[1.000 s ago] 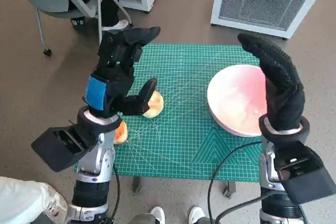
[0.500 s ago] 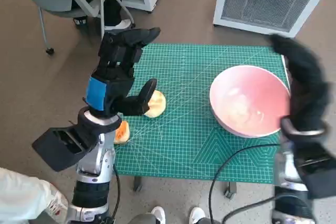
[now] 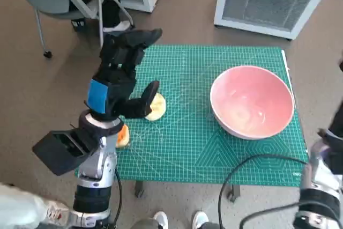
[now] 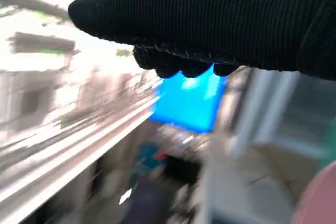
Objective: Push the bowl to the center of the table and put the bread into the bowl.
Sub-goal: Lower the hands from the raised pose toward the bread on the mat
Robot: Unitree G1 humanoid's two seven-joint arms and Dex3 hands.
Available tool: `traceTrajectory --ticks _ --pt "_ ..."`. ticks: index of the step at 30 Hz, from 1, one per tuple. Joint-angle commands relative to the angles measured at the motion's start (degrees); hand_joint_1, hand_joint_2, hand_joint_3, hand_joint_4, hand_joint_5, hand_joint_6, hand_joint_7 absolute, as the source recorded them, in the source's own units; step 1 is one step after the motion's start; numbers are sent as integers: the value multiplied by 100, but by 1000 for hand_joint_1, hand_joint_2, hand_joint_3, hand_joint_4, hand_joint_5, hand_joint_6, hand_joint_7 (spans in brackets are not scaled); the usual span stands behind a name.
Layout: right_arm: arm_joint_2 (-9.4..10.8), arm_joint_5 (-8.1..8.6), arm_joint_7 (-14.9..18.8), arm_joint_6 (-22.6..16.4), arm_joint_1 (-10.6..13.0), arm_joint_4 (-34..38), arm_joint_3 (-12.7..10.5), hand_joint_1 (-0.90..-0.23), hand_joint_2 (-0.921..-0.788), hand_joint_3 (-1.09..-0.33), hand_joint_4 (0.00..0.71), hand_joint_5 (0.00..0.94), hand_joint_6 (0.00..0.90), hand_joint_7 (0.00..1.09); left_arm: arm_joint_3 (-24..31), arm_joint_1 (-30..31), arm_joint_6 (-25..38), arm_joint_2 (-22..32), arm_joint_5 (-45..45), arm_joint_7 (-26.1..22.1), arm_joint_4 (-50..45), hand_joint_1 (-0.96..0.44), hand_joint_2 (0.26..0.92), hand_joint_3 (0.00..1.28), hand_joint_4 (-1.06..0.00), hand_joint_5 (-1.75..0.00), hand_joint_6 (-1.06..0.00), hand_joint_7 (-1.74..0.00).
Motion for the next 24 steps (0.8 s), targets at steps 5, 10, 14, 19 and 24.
traceTrajectory --ticks 5,10,14,19,24 --pt "-19 401 202 459 -362 1526 -190 -492 -921 -773 285 0 109 460 21 0 -43 61 66 6 8 -133 557 945 1 -772 1 -1070" --pt "56 590 432 790 -533 1919 -224 -485 -921 -776 279 0 119 423 35 -6 -42 81 65 0 24 -133 557 945 1 -773 1 -1071" --pt "154 639 572 1111 -654 2158 -209 -488 -921 -773 278 0 109 409 53 0 -32 105 54 -11 15 -137 557 943 1 -776 1 -1072" --pt "241 499 508 1386 -765 2349 -57 -470 -921 -771 273 0 97 406 74 14 -23 141 45 -16 -1 -139 556 938 1 -779 1 -1074" --pt "366 491 607 1702 -902 2487 7 -445 -921 -792 267 1 91 412 77 51 -3 175 45 -1 -73 -145 556 931 1 -784 1 -1076"
